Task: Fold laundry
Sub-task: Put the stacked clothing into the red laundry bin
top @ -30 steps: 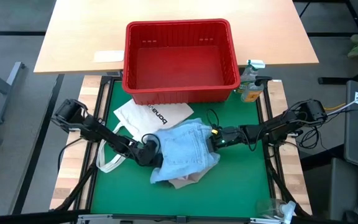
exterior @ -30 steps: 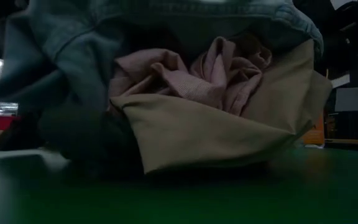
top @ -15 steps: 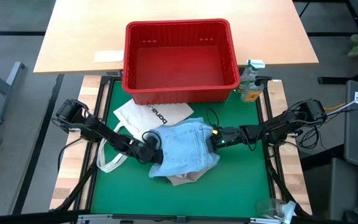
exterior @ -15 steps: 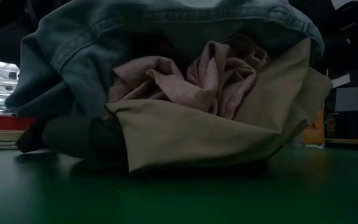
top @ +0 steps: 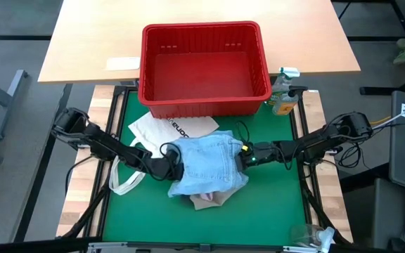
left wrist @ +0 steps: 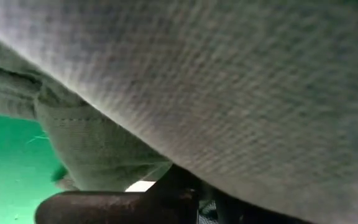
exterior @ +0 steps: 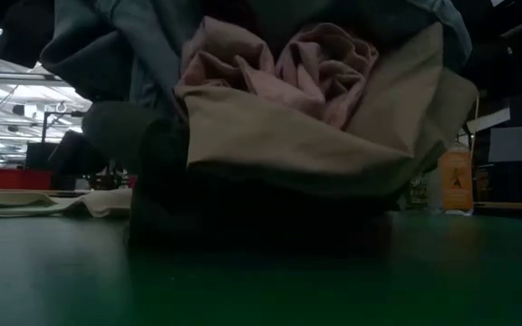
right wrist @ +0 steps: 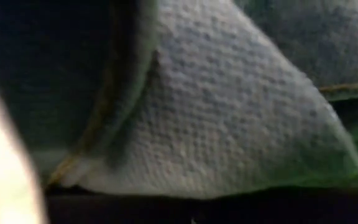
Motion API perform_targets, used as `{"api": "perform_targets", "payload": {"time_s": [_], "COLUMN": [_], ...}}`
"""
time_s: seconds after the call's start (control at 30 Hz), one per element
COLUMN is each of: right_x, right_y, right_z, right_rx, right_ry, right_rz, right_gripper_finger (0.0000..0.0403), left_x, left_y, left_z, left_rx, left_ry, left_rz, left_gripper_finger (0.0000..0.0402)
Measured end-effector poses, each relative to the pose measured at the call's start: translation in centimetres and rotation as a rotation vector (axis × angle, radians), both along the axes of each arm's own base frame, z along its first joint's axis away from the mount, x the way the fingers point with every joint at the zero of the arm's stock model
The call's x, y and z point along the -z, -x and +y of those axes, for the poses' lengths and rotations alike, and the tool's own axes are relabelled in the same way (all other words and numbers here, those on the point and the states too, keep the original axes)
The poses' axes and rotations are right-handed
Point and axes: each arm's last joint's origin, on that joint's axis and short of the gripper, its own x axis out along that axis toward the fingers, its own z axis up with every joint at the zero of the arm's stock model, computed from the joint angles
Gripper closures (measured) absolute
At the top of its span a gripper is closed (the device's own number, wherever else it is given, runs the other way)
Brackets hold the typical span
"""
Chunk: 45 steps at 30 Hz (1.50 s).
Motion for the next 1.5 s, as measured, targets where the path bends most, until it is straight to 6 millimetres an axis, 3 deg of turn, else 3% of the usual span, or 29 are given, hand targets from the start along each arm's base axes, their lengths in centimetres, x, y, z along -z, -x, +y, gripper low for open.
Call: {"api": "perform_targets", "payload": {"time_s": [0.13, 0.37, 0.63, 1.1, 1.5], "right_x": [0.2, 0.2, 0.2, 0.2, 0.4], "right_y": [0.1, 0.1, 0.1, 0.1, 0.2], "right_z": [0.0, 0.0, 0.0, 0.1, 0.0], "right_rx": [0.002, -0.005, -0.012, -0.03, -0.03], "right_ry": [0.008, 0.024, 0.022, 0.018, 0.021], "right_rz": [0.022, 0.022, 0.022, 0.029, 0.045], "right_gripper_finger": [0.0386, 0.0386, 0.0386, 0.0386, 0.0386], "left_x": [0.2, 0.9, 1.5, 2.3, 3.0], "left_y": [0.1, 0.6, 1.1, 2.1, 3.5], "left_z": [0.2, 0.2, 0.2, 0.6, 0.6], "left_rx": [0.047, 0.157, 0.178, 0.388, 0.533], "left_ry": [0.016, 0.074, 0.052, 0.244, 0.21], "left_rz": [0.042, 0.158, 0.24, 0.43, 0.559], "left_gripper_finger": [0.0388, 0.0339, 0.032, 0.0205, 0.0195]}}
